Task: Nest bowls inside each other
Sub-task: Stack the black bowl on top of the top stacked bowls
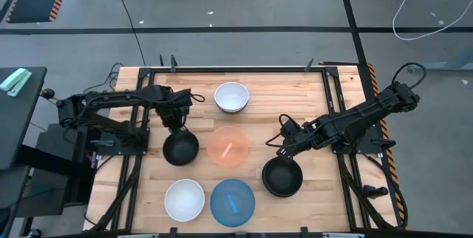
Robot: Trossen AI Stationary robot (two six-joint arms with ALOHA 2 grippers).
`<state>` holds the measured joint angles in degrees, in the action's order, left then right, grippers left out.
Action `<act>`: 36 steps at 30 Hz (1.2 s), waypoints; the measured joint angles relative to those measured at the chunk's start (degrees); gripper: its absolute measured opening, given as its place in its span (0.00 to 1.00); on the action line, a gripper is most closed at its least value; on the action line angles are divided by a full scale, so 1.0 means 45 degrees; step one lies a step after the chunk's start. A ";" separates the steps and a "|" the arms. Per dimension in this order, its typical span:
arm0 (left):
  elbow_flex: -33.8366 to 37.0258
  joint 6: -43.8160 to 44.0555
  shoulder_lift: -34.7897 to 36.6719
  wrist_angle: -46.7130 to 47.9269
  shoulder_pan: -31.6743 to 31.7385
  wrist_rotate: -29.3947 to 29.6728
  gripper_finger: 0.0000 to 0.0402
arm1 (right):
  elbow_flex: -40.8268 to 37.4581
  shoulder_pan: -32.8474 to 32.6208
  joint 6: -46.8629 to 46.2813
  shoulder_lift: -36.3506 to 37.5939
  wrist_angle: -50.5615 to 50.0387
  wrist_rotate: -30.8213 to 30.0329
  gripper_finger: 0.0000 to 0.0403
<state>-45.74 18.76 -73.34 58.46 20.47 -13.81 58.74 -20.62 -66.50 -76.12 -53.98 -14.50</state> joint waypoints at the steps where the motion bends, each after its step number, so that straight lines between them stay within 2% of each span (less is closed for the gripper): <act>1: 0.0002 0.0000 0.0000 -0.0005 -0.0005 -0.0110 0.15 | 0.0000 0.0000 0.0000 0.0000 0.0000 0.0001 0.23; 18: 0.0007 -0.0099 -0.0049 -0.0006 -0.0020 -0.0232 0.15 | 0.0000 0.0094 0.0009 0.0000 -0.0002 -0.0002 0.23; 29: 0.0022 -0.0112 -0.1143 -0.0264 -0.0681 0.0045 0.18 | 0.0000 0.0262 0.0108 0.0003 0.0039 -0.0011 0.23; 36: 0.0021 -0.0081 -0.1797 -0.0724 -0.1041 0.0083 0.16 | 0.0000 0.0262 0.0107 0.0005 0.0053 -0.0011 0.23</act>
<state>-45.65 18.40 -81.43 55.20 15.78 -13.43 58.74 -19.44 -66.02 -76.09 -53.74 -14.54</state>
